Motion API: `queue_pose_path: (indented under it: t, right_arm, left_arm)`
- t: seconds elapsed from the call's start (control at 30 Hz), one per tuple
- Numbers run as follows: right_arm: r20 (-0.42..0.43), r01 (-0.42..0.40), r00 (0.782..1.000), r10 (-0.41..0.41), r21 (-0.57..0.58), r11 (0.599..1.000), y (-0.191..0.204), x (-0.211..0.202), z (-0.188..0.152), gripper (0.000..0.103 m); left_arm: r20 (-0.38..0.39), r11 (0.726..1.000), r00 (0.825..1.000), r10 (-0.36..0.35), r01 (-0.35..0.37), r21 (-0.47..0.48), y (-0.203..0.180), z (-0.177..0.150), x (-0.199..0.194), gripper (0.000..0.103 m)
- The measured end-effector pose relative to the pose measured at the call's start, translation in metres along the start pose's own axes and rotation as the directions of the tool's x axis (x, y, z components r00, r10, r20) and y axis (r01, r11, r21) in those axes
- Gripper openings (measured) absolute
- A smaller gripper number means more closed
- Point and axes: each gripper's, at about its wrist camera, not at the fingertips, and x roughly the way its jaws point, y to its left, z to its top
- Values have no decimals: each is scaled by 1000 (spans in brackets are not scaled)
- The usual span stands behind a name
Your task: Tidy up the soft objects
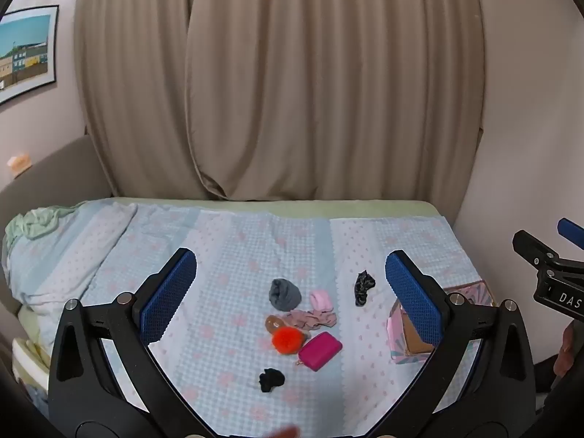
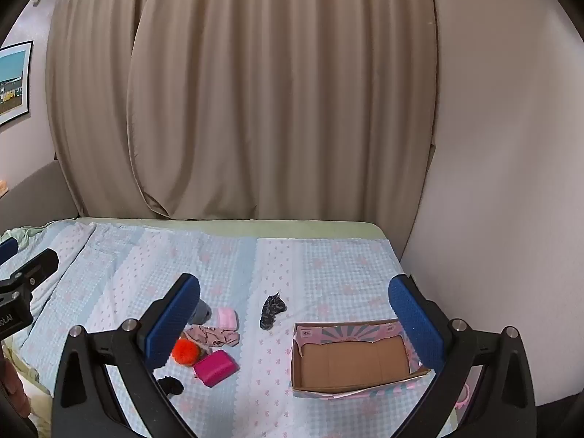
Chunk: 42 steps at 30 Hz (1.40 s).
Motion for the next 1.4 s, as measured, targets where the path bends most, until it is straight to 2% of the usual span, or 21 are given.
queue_pose_path:
  t: [0.33,0.63,1.4]
  right_arm:
    - [14,5,1000,-5,-10,1000,-1,2,0,103]
    - [20,10,1000,-10,-1,1000,-3,5,5,103]
    - [32,13,999,-13,15,1000,-5,5,4,103]
  left_arm:
    - [-18,1000,1000,-5,5,-6,0,2,8,103]
    - [22,1000,1000,1,-1,-15,0,2,-1,103]
    - [23,1000,1000,-1,2,-22,-1,-1,-1,103]
